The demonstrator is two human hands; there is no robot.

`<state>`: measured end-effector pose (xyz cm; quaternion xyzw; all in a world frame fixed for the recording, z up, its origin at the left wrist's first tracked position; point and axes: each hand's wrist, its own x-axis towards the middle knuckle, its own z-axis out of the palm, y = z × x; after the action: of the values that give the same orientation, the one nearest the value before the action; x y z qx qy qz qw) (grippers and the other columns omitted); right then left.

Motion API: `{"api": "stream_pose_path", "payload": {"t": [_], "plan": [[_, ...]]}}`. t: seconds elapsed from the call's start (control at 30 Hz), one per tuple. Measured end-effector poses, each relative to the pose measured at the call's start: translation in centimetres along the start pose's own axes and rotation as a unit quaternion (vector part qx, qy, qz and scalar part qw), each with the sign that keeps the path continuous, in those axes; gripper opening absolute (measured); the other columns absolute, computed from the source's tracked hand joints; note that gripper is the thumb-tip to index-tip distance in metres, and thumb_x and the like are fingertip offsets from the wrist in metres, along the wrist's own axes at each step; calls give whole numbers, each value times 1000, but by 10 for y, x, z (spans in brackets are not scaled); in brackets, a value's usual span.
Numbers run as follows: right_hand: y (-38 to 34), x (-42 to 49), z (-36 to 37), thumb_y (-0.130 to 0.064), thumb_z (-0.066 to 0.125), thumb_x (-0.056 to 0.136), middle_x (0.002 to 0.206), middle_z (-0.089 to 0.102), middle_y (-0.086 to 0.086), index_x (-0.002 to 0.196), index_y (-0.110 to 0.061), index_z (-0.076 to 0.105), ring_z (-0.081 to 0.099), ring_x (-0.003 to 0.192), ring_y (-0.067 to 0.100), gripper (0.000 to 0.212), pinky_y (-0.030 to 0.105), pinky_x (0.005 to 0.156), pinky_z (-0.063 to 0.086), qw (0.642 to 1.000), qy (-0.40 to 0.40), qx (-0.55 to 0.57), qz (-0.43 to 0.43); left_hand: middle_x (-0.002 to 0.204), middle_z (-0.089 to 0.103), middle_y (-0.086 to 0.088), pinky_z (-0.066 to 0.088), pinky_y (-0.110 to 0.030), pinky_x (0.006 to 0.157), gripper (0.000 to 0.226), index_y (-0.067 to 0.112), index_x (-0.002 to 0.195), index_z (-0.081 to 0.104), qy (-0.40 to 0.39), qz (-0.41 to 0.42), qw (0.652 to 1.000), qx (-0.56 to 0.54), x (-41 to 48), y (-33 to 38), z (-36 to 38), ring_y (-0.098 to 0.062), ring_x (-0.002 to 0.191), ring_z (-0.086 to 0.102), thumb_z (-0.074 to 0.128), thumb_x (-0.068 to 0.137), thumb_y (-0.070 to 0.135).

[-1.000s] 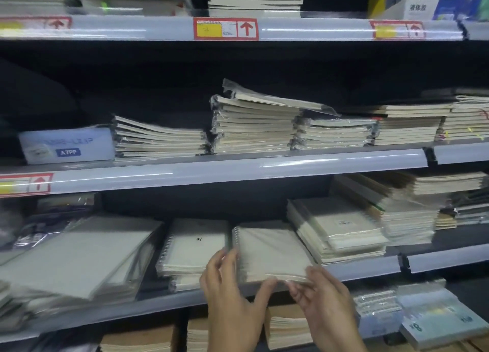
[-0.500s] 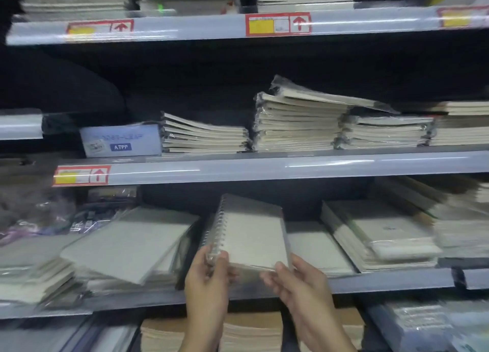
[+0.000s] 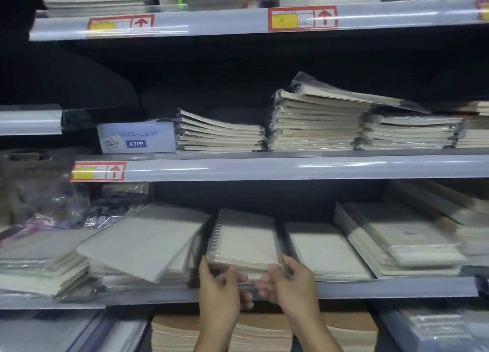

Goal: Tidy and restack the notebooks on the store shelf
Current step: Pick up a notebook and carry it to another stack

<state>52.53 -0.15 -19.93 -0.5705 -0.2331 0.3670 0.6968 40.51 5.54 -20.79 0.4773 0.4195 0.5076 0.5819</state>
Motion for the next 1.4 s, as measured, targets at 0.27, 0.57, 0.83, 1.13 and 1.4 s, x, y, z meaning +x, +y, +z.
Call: {"api": "stream_pose_path", "payload": {"t": [0.27, 0.57, 0.83, 1.13, 1.4], "plan": [[-6, -7, -15, -10, 64, 103, 83, 78, 19, 141, -16, 56, 72, 56, 26, 39, 33, 49, 56, 999, 26, -39, -27, 95, 69, -14, 54, -39, 45, 54, 27, 142, 36, 10, -4, 999, 35, -37, -6, 19, -29, 40, 58, 60, 99, 4], [-37, -25, -98, -11, 60, 104, 82, 80, 13, 119, -20, 69, 62, 50, 26, 20, 30, 46, 41, 993, 94, -36, -70, 94, 73, 3, 61, -38, 63, 17, 29, 102, 66, -176, 50, 967, 175, -65, 0, 82, -15, 61, 71, 62, 101, 12], [-61, -36, -189, -2, 59, 99, 88, 81, 18, 119, -18, 67, 67, 51, 30, 27, 32, 56, 39, 989, 136, -4, -55, 98, 71, 9, 49, -13, 66, 17, 35, 100, 65, -279, 143, 926, 212, -84, -11, 179, -5, 80, 68, 67, 96, 19], [-93, -29, -257, -19, 56, 108, 103, 76, 18, 136, -18, 58, 66, 56, 24, 28, 30, 53, 42, 984, 177, 6, -35, 146, 48, 11, 40, -32, 118, 37, 33, 136, 58, -258, 381, 800, 385, -66, -9, 263, -13, 137, 40, 60, 100, 23], [-89, -19, -267, -16, 56, 107, 103, 77, 15, 139, -21, 53, 68, 60, 25, 33, 31, 55, 44, 985, 168, 24, -23, 178, -4, 0, 5, -47, 132, 62, 35, 166, 20, -318, 371, 685, 540, -68, -10, 307, -26, 164, -7, 43, 109, 25]]}}
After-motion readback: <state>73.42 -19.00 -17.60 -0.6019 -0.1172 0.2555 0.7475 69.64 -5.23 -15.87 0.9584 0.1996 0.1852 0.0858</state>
